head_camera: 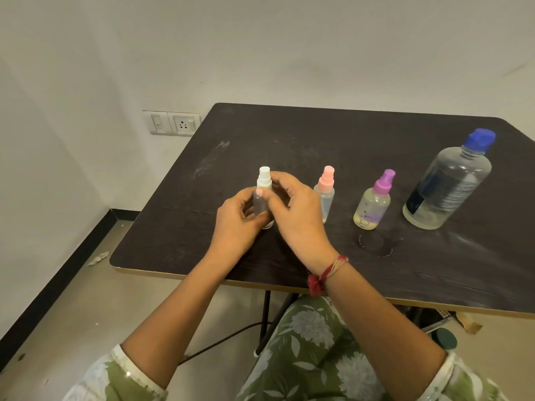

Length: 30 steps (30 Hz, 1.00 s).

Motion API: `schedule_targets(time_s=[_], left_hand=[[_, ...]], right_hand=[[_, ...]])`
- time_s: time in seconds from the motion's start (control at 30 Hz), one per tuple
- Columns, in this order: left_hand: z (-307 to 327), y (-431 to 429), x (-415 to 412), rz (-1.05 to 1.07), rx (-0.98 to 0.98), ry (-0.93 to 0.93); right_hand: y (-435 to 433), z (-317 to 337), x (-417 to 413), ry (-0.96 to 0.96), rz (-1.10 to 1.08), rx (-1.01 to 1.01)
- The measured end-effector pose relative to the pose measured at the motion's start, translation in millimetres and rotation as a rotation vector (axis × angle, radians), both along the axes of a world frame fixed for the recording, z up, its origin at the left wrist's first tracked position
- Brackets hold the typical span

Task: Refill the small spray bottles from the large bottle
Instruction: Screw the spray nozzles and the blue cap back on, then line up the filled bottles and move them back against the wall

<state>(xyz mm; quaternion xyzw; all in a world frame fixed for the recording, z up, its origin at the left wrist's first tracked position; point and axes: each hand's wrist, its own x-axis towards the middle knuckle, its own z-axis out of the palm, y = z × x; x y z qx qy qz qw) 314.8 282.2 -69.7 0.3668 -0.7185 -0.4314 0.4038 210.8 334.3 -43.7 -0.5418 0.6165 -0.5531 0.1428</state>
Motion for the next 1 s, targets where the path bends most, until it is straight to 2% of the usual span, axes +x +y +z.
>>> schedule_targets(time_s=[0.13,0.27,0.37,0.53,0.6,0.73,0.87,1.0], left_hand=[[-1,-1,-2,0.014,0.043,0.030],[-1,0,1,0.013,0.108,0.138],[4,12,6,0.126,-0.004,0.177],[19,55,-2,0.308,-0.328,0.366],[25,81,-23,0.260,-0.359,0.410],[32,121,-70,0.040,-0.301,0.369],[38,135,-102,-0.136,-0.260,0.239],[46,140,-120,-0.264,-0.153,0.059]], right_hand=[[14,0,-5,-0.009,-0.001,-0.019],[42,13,-17,0.028,-0.035,-0.082],[64,23,-27,0.036,-0.054,-0.145],[98,30,-56,-0.046,-0.118,-0.237],[108,30,-72,-0.084,-0.173,-0.236],[128,30,-103,-0.020,-0.392,-0.292],[140,24,-144,-0.061,-0.592,-0.236],[139,20,-183,-0.151,-0.591,-0.073]])
